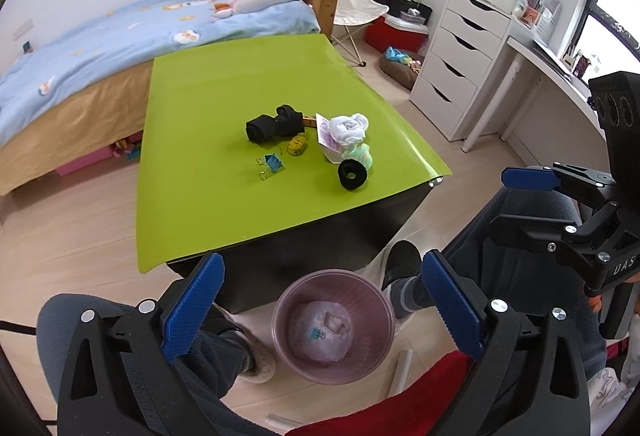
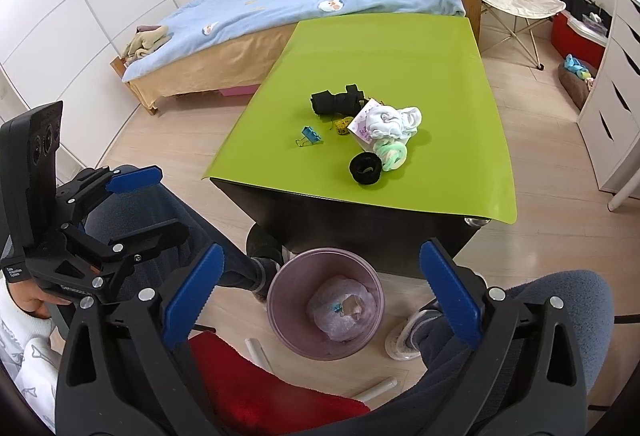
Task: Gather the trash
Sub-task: 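Carry box and clip over the pink bin and open both tools, then reach the right tool to the black hair tie and grasp it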
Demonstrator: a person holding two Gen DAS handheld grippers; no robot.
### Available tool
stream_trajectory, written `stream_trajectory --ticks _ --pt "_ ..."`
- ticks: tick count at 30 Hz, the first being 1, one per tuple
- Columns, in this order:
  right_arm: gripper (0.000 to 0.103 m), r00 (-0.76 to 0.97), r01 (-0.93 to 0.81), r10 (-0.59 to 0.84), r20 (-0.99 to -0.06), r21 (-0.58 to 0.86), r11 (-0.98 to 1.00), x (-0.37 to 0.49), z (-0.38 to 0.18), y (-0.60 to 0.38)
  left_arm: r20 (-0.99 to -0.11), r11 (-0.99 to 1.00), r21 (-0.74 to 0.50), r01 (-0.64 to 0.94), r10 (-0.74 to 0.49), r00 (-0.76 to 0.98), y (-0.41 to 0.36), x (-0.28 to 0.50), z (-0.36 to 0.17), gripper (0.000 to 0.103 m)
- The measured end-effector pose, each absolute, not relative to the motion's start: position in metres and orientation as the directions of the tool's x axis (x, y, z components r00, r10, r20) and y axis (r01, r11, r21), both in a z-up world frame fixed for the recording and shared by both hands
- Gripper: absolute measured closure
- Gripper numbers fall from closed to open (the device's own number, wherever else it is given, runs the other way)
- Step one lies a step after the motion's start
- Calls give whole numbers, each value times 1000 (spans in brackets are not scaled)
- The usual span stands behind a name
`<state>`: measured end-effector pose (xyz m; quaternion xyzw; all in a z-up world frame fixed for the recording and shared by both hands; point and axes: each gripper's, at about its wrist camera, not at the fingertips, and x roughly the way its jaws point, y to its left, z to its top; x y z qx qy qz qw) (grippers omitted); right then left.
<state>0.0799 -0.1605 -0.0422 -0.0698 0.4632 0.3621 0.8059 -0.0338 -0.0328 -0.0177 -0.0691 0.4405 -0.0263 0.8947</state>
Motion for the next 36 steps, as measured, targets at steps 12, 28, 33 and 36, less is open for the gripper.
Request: stream_trajectory --ticks 12,28,33,36 --pt "5 311 -595 474 -824 220 773 110 -47 -141 -774 989 -139 -46 -79 628 -17 -29 -7 8" --pt "5 220 -501 336 -916 189 844 187 -111 -79 -771 985 -153 -74 -72 632 12 -9 2 8" --pt "6 187 -475 307 -933 188 860 201 -131 -67 -778 984 -156 -81 -72 625 21 -3 1 8" --pt "20 164 -466 294 -942 188 864 206 -139 -61 -780 982 -165 -89 -75 621 26 0 -2 8"
